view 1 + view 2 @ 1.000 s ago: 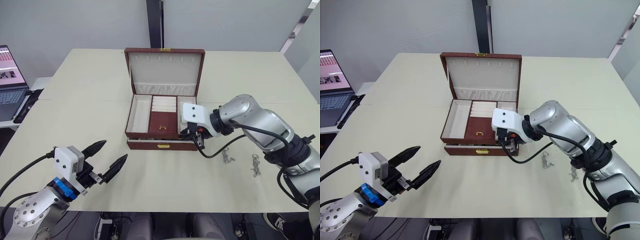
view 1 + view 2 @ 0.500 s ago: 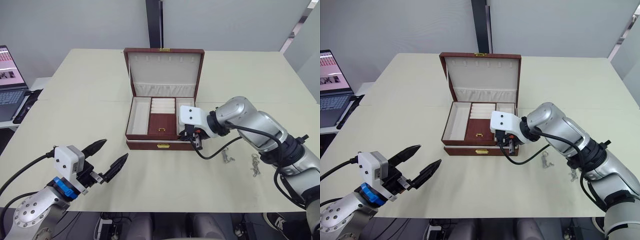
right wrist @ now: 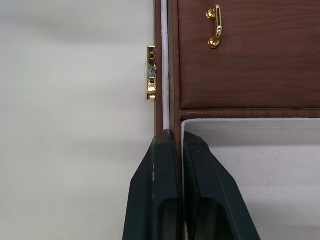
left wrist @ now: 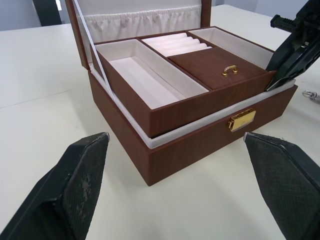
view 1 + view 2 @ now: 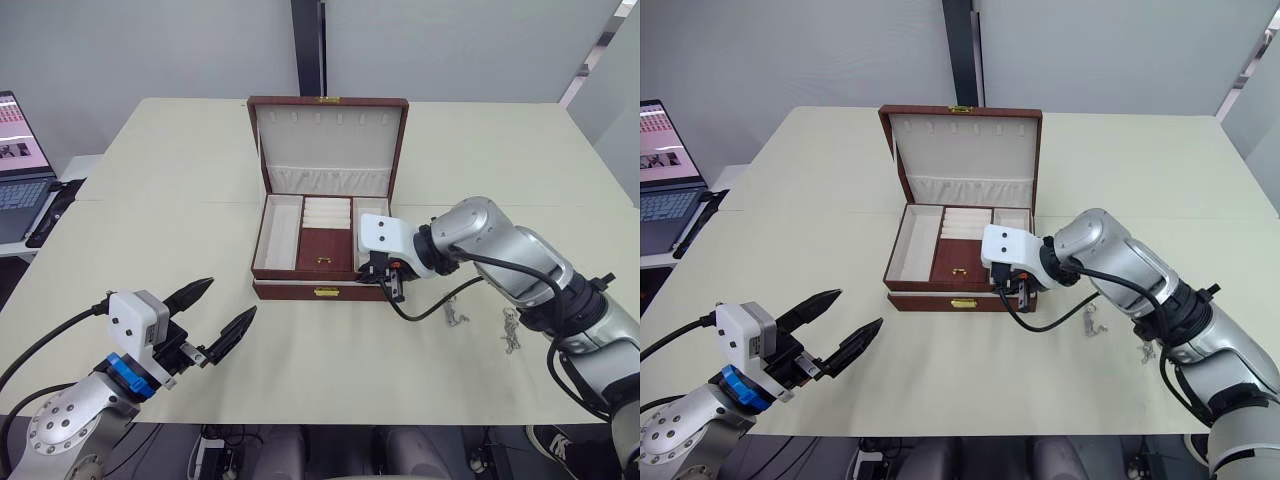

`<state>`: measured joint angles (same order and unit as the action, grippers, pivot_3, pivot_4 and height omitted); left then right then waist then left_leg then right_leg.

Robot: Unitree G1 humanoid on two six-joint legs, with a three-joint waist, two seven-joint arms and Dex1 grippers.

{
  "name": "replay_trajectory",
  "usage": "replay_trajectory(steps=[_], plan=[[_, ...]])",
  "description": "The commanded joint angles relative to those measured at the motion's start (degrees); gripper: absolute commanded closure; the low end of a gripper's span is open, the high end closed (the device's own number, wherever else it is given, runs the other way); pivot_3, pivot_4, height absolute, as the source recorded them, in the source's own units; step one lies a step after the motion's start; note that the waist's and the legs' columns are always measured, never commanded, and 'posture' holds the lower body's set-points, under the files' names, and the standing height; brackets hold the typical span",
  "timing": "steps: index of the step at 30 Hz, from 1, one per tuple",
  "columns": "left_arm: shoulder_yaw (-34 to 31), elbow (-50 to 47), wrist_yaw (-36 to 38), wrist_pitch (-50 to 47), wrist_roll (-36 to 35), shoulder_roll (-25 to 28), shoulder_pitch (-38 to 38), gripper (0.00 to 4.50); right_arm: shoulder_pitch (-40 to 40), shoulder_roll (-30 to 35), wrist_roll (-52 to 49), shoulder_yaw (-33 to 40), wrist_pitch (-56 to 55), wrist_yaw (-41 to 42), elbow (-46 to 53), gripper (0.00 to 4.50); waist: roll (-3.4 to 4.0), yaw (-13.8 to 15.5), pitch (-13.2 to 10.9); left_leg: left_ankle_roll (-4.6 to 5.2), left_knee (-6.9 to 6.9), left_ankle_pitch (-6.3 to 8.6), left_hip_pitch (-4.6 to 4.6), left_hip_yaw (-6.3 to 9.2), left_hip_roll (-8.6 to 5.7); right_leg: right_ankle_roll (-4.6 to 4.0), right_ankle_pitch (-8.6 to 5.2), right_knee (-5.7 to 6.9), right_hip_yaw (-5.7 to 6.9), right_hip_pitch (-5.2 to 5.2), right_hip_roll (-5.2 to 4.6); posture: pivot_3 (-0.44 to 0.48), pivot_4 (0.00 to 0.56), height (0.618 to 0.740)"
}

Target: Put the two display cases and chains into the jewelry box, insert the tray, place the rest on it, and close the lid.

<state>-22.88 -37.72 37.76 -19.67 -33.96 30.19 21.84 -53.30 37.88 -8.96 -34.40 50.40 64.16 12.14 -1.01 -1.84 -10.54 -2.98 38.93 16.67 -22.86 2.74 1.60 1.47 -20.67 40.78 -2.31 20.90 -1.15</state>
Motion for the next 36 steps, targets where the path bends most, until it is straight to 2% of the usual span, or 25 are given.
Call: replay_trajectory(steps=[1,17,18,21,25,29,31,33,36], plan=[[0.21,-1.00,0.04,0.34,-0.64,0.44,-0.33,0.00,0.14,1.03,0.80,0.94,-0.20,0.36,1.03,4.47,0.00,0.00,0.00,0.00,0.00,0.00,0.00,0.00,0.00,0.00,0.00,0.00,0.00,0.00,0.00,0.000,0.150,0.740],[0.50,0.00,0.65,0.41,-0.30,0.50,-1.34,0.00,0.58,1.48,-0.02,2.03,-0.93,0.95,1.06,4.47,0.00,0.09,0.00,0.00,0.00,0.00,-0.01,0.00,-0.01,0.00,0.00,-0.03,0.00,-0.02,-0.01,0.000,0.150,0.740],[0.48,0.07,0.67,0.40,-0.30,0.52,-1.37,0.00,0.45,1.05,-0.38,2.61,-0.84,0.73,0.95,3.94,0.00,0.08,0.00,0.00,0.00,0.00,-0.01,0.00,-0.01,0.00,0.00,-0.03,0.01,-0.02,-0.01,0.000,0.150,0.740],[0.49,0.20,0.71,0.37,-0.30,0.55,-1.45,0.00,-0.55,-0.28,-2.57,5.52,0.50,0.71,0.81,3.32,0.00,0.03,0.00,0.00,0.00,0.00,-0.01,0.01,0.00,0.00,0.00,-0.02,0.00,-0.01,-0.01,0.000,0.150,0.740],[0.56,0.56,0.88,0.48,-0.26,0.57,-1.65,0.00,-1.49,-2.04,-5.40,10.70,1.16,0.07,-0.60,2.09,0.00,0.02,0.00,0.00,-0.01,0.00,0.00,0.00,0.01,0.00,0.00,-0.02,0.00,-0.01,0.00,0.000,0.150,0.740],[1.07,1.26,1.14,0.50,-0.27,0.76,-2.52,0.00,0.51,-9.19,-8.13,18.36,-4.85,-5.27,-4.62,0.98,0.00,-0.05,0.00,0.00,-0.02,0.00,0.01,0.00,0.02,0.00,0.00,-0.01,0.00,-0.01,0.02,0.000,0.150,0.740],[1.57,1.68,1.33,0.39,-0.26,0.97,-3.25,0.00,2.00,-12.77,-7.63,20.38,-9.56,-8.25,-7.61,0.29,0.00,-0.09,0.00,0.00,-0.03,0.00,0.01,0.00,0.03,0.00,0.00,0.01,0.00,-0.01,0.04,0.000,0.150,0.740],[2.00,2.22,1.46,0.26,-0.34,1.31,-4.13,0.00,3.65,-16.34,-8.44,22.47,-13.21,-10.02,-9.74,0.36,-0.01,-0.08,0.00,0.00,-0.03,0.00,0.00,0.00,0.02,0.00,0.00,0.01,0.00,0.00,0.04,0.000,0.150,0.740],[2.35,3.11,1.86,0.17,-0.30,1.84,-5.27,0.00,5.07,-20.26,-8.78,23.78,-17.50,-11.94,-12.96,1.04,0.00,-0.09,0.00,0.00,-0.03,0.00,-0.01,-0.02,0.01,0.00,0.00,0.01,-0.01,0.02,0.02,0.000,0.150,0.740]])
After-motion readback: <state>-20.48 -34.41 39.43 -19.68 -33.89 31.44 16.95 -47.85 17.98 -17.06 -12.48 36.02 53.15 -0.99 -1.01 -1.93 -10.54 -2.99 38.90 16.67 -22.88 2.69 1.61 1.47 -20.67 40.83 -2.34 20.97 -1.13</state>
